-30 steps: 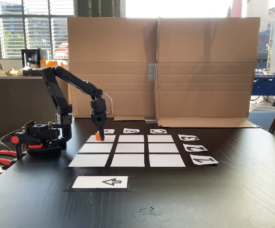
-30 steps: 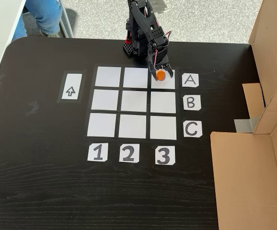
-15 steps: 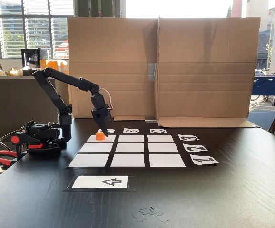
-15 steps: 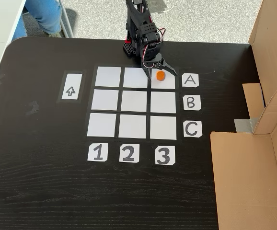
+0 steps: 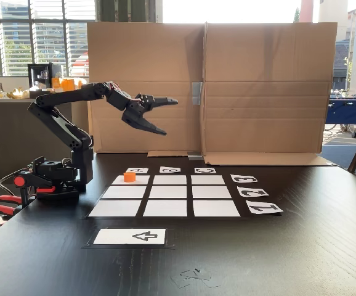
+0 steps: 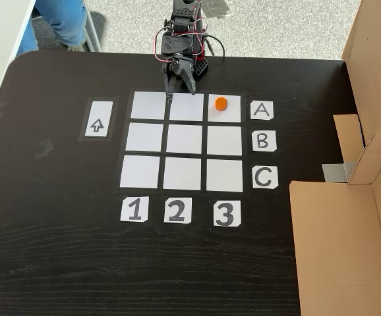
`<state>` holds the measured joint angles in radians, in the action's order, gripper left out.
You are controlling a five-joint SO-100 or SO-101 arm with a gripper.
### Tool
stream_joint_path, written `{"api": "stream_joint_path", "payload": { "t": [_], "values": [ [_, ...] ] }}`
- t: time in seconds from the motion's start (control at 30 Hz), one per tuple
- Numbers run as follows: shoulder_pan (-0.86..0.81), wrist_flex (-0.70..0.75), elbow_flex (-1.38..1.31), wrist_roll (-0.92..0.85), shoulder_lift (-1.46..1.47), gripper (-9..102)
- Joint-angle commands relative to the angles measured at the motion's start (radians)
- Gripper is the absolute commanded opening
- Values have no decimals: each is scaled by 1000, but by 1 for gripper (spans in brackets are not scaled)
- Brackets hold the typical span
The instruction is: Pick up the round, orange token and place it in the grid on square A3.
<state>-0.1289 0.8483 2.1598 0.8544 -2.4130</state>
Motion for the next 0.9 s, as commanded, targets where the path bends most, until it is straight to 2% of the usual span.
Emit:
{"api": "stream_joint_path", "payload": {
  "t": [0.0,0.07,0.13,0.2,0.43,0.57,0.63,0.87],
  "values": [
    [-144,-55,-92,54,-98,44],
    [-236,-71,-104,60,-132,30],
    [-337,-98,-101,74,-158,11],
    [-443,-107,-95,98,-167,0],
    [-890,-199,-58,525,-179,0],
    [-1092,-273,104,750,-229,0],
    [-1180,-313,202,798,-261,0],
    [-1434,-318,456,790,-405,0]
  ]
}}
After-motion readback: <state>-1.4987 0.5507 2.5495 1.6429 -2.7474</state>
